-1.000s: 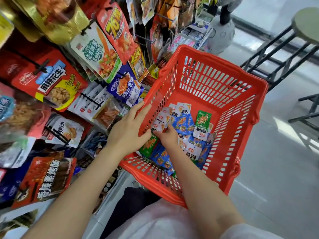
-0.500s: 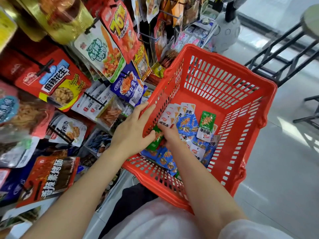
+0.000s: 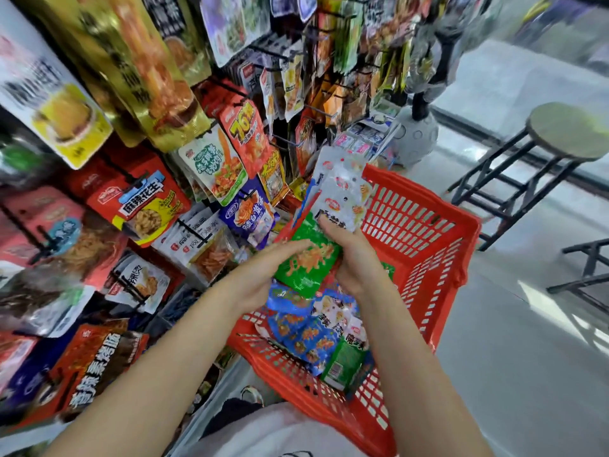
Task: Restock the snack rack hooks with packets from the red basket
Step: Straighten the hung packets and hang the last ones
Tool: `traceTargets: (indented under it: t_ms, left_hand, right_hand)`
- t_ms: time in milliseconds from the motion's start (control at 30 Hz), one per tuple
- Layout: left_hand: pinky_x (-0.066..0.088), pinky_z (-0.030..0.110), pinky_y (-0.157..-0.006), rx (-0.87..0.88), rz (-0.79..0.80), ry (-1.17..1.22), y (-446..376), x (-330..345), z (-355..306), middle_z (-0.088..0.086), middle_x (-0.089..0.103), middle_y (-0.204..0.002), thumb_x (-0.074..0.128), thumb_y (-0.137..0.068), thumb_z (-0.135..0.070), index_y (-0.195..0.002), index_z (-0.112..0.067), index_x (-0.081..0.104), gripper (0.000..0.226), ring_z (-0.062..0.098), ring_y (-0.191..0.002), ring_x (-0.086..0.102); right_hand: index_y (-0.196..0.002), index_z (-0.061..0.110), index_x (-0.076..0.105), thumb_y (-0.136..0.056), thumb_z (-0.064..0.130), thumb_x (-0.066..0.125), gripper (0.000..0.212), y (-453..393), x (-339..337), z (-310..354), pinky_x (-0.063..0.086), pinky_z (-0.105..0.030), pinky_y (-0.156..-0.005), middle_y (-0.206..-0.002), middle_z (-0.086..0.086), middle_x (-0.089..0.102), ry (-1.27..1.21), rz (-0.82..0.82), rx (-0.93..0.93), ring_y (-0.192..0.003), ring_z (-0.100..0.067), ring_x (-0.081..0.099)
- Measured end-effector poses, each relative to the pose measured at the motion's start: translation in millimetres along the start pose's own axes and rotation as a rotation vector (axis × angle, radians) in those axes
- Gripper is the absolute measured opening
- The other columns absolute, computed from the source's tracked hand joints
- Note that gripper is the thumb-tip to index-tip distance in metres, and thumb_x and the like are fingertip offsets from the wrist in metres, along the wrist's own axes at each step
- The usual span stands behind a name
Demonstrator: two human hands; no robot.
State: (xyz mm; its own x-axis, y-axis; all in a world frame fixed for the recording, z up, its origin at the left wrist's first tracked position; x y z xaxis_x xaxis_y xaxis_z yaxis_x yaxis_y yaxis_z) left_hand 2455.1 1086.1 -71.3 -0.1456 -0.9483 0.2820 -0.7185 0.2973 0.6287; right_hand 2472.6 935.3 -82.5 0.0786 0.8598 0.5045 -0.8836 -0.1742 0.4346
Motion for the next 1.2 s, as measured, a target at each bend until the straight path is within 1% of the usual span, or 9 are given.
traceTargets:
  t_ms: [200,367,500,633,733,900,1000,1100,1200]
  left_hand:
    - [0.030,0.058,-0.119,0.065,-0.154,0.091,-11.0,-28.0,10.1,0.000,0.031,-0.164,0.089,-0.055,-0.069,-0.153,-0.026,0.041,0.117,0.026,-0.150,0.031]
    - [0.061,0.046,-0.083,0.116,-0.246,0.237,10.9,-17.7,-0.7,0.008,0.072,-0.116,0.061,-0.100,-0.021,-0.122,-0.016,0.063,0.023,0.024,-0.097,0.072]
    - [0.062,0.033,-0.068,0.224,-0.189,0.363,29.4,-14.9,-21.4,0.014,0.070,-0.119,0.049,-0.104,-0.016,-0.126,-0.013,0.060,0.024,0.021,-0.087,0.074]
    - [0.058,0.044,-0.093,0.263,-0.078,0.434,73.2,-3.3,-53.0,0.016,0.067,-0.131,0.058,-0.095,-0.034,-0.136,-0.012,0.061,0.047,0.028,-0.111,0.070]
    - [0.061,0.039,-0.080,0.333,-0.015,0.342,113.6,6.1,-79.1,0.011,0.075,-0.114,0.064,-0.082,-0.042,-0.104,-0.020,0.082,0.036,0.024,-0.099,0.075]
    - [0.062,0.036,-0.060,0.577,-0.124,0.283,192.7,-14.0,-120.8,0.015,0.076,-0.085,0.075,-0.071,-0.023,-0.082,-0.011,0.080,0.017,0.026,-0.068,0.075]
    - [0.062,0.041,-0.062,0.720,-0.245,0.169,246.6,-37.8,-138.3,0.015,0.076,-0.083,0.085,-0.066,-0.012,-0.088,-0.010,0.077,0.023,0.025,-0.067,0.074]
    - [0.063,0.046,-0.072,0.892,-0.409,0.128,302.6,-59.3,-152.0,0.015,0.076,-0.088,0.078,-0.061,-0.019,-0.097,-0.007,0.073,0.038,0.026,-0.070,0.075]
    - [0.063,0.039,-0.064,1.061,-0.462,0.126,363.4,-74.3,-161.3,0.011,0.077,-0.086,0.071,-0.067,-0.018,-0.098,-0.008,0.071,0.032,0.022,-0.069,0.075]
  right_hand:
    - [-0.121,0.015,0.066,-0.086,0.016,0.075,0.037,8.9,-26.4,-1.9,0.058,-0.040,-0.084,-0.111,-0.005,0.075,0.106,-0.121,-0.044,-0.099,-0.025,0.073]
    - [-0.125,0.015,0.065,-0.083,0.022,0.079,0.045,23.6,-27.5,-8.0,0.055,-0.044,-0.093,-0.113,-0.005,0.075,0.240,-0.047,-0.043,-0.104,-0.024,0.071]
    - [-0.133,0.018,0.057,-0.085,0.020,0.076,0.051,36.2,0.8,11.8,0.056,-0.039,-0.090,-0.118,-0.003,0.073,0.304,0.033,-0.147,-0.107,-0.022,0.071]
    - [-0.138,0.022,0.051,-0.087,0.020,0.075,0.056,47.1,47.8,35.8,0.052,-0.049,-0.100,-0.126,-0.003,0.069,0.404,0.129,-0.298,-0.115,-0.026,0.067]
    - [-0.138,0.023,0.051,-0.091,0.025,0.072,0.051,63.3,101.1,48.2,0.052,-0.040,-0.099,-0.127,0.002,0.066,0.536,0.217,-0.447,-0.118,-0.017,0.063]
    - [-0.138,0.039,0.044,-0.077,0.071,0.053,0.069,82.5,186.8,78.4,0.032,-0.024,-0.105,-0.125,0.004,0.041,0.938,0.200,-0.871,-0.123,-0.007,0.035]
    - [-0.126,0.025,0.059,-0.080,0.067,0.053,0.063,99.4,242.1,96.6,0.036,-0.019,-0.095,-0.117,0.002,0.054,0.876,0.269,-0.978,-0.111,0.001,0.045]
    - [-0.121,0.014,0.065,-0.075,0.069,0.062,0.072,124.1,304.4,102.9,0.047,-0.040,-0.094,-0.115,-0.003,0.067,0.764,0.312,-1.033,-0.112,-0.018,0.059]
    - [-0.127,0.008,0.062,-0.081,0.052,0.075,0.066,159.0,364.0,100.9,0.046,-0.028,-0.094,-0.113,0.000,0.067,0.645,0.385,-1.032,-0.109,-0.006,0.057]
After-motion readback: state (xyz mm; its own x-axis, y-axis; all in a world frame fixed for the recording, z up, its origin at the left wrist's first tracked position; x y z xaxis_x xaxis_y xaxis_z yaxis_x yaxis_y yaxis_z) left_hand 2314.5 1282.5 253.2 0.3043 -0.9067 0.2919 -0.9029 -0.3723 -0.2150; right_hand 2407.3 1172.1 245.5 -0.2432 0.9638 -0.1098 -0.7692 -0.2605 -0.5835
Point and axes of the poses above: each hand's wrist, its own y-axis away from the middle knuckle, its own x-axis out of the palm, z = x × y, the point moved 1 cm from there along -y, towards the middle knuckle
